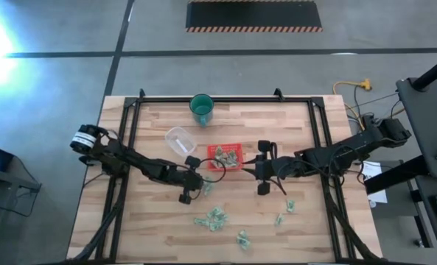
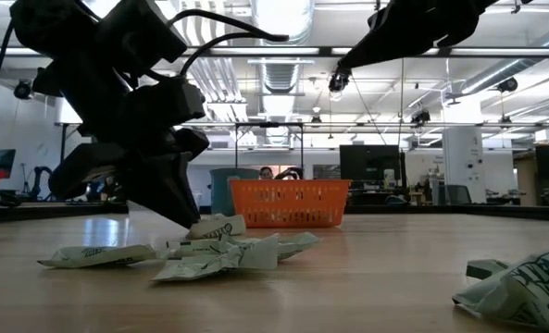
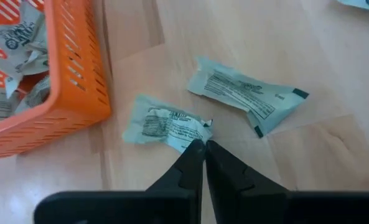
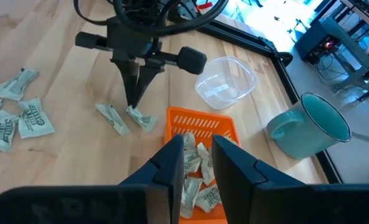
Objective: Pick and place items into bin
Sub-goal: Put the stevia packet into the orange bin
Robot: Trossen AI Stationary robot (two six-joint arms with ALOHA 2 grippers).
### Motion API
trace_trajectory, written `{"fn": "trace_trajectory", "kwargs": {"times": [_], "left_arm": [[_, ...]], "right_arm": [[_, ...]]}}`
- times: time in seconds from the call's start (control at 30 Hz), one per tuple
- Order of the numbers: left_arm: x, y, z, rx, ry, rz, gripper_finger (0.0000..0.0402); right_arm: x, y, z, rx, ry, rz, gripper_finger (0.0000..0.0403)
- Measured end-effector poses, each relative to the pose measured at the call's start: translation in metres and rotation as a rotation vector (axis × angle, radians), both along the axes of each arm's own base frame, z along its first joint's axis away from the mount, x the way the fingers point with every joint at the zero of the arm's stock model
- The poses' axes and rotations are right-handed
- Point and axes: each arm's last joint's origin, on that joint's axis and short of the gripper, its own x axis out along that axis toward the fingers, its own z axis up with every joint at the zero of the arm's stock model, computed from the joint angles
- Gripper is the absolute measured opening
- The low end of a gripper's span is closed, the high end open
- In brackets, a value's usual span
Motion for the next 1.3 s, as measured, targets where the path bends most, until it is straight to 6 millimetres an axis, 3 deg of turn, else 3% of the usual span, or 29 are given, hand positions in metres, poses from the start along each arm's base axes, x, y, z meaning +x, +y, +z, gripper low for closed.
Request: {"fn": "trace_trajectory", "kwargs": {"times": [0.53,0.77,1.17,1.3], "left_arm": [[-0.014,-0.007,0.041,-0.021,-0.1,-0.03,0.0],[-0.013,-0.002,0.057,0.089,-0.199,-0.003,0.0],[0.01,0.045,0.062,0.151,-0.303,0.111,0.0],[0.018,0.054,0.053,0.113,-0.278,0.098,0.0]], "right_arm": [[-0.001,0.0,-0.001,-0.004,0.013,0.0,0.0074],[-0.002,-0.001,-0.003,0.01,0.03,-0.011,0.0068],[-0.002,-0.001,-0.004,0.025,0.038,-0.022,0.0068],[-0.003,-0.001,-0.004,0.023,0.044,-0.022,0.0068]]}}
